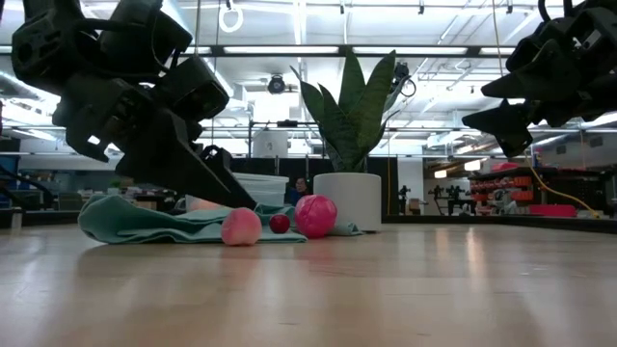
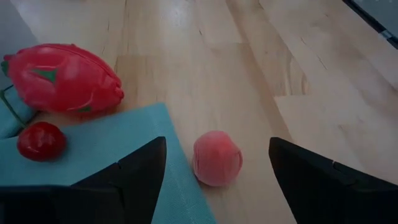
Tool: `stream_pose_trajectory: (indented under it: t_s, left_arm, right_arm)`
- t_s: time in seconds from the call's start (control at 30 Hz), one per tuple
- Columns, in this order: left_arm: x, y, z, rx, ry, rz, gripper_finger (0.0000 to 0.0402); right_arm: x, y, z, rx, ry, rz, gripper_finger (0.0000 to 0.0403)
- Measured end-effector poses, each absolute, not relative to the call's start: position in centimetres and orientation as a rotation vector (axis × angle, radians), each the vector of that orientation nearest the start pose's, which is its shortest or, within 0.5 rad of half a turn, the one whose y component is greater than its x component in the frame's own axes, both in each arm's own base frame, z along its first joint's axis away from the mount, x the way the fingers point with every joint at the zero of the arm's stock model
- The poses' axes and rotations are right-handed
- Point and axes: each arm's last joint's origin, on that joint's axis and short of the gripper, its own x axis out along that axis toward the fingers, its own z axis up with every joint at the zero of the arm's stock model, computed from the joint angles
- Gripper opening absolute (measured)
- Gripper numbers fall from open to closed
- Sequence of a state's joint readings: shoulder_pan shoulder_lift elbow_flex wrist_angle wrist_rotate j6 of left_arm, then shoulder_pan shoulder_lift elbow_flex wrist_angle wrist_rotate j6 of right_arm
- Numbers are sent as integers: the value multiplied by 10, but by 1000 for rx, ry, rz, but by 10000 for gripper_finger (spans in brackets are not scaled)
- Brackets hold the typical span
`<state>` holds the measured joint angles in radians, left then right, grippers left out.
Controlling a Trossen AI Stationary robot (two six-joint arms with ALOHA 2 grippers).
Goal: Pick and placing Produce into tupperware
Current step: Put the peach into the transparent bin
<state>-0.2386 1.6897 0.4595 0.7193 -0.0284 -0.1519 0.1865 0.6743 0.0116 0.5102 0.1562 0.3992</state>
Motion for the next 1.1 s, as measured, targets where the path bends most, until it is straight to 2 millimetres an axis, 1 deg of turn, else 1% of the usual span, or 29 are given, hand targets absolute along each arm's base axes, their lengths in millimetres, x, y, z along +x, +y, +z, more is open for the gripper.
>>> stream_pose_trajectory:
  t_s: [0.5, 0.63, 0.73, 0.8, 1.1]
  left_arm:
    - [266, -64, 107, -151, 528, -149, 293]
    - [266, -64, 97, -134, 563, -147, 293]
    - [267, -66, 88, -90, 581, -160, 293]
    - [269, -66, 87, -89, 574, -162, 293]
    - [280, -69, 95, -60, 540, -175, 293]
  right_arm:
    - [137, 21, 150, 372, 154, 0, 246]
    - [138, 21, 150, 372, 154, 0, 246]
    - [137, 21, 150, 372, 154, 0, 246]
    - [138, 21, 150, 372, 155, 0, 246]
    - [137, 21, 150, 372, 154, 0, 246]
